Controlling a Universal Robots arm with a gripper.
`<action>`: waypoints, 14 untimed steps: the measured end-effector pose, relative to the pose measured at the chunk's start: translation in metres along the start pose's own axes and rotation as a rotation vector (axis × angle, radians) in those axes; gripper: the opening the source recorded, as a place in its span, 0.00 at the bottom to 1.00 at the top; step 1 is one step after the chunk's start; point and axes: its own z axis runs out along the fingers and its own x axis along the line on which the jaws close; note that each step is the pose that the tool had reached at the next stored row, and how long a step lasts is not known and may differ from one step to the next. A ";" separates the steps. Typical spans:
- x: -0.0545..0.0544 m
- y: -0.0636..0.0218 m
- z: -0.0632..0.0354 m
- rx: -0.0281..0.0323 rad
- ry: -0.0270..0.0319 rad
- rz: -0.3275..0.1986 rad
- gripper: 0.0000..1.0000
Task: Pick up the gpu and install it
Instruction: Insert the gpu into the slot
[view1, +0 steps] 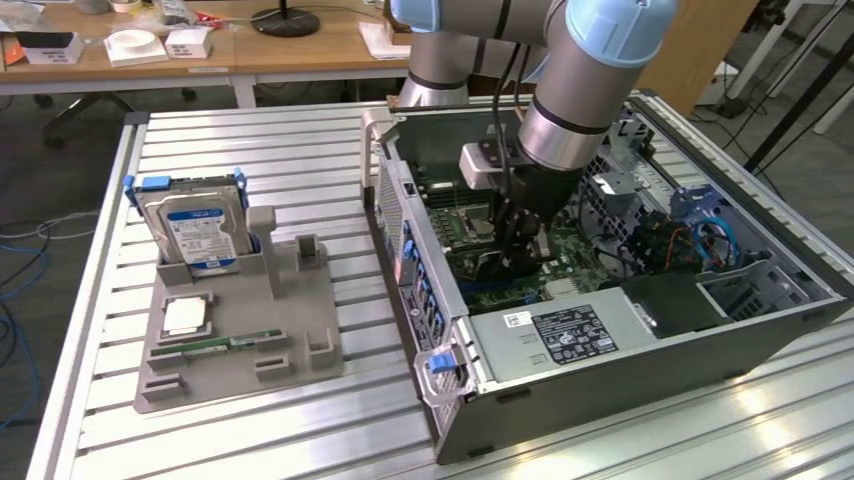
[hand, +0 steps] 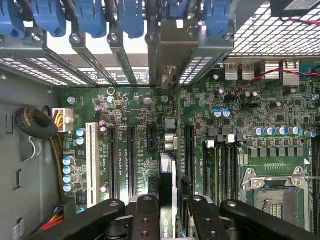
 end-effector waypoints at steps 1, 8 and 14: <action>0.000 0.0000 0.0000 0.0000 0.0000 0.000 0.26; 0.000 0.0001 -0.0020 0.0002 -0.0003 0.000 0.26; 0.000 0.0001 -0.0020 0.0002 -0.0003 0.000 0.26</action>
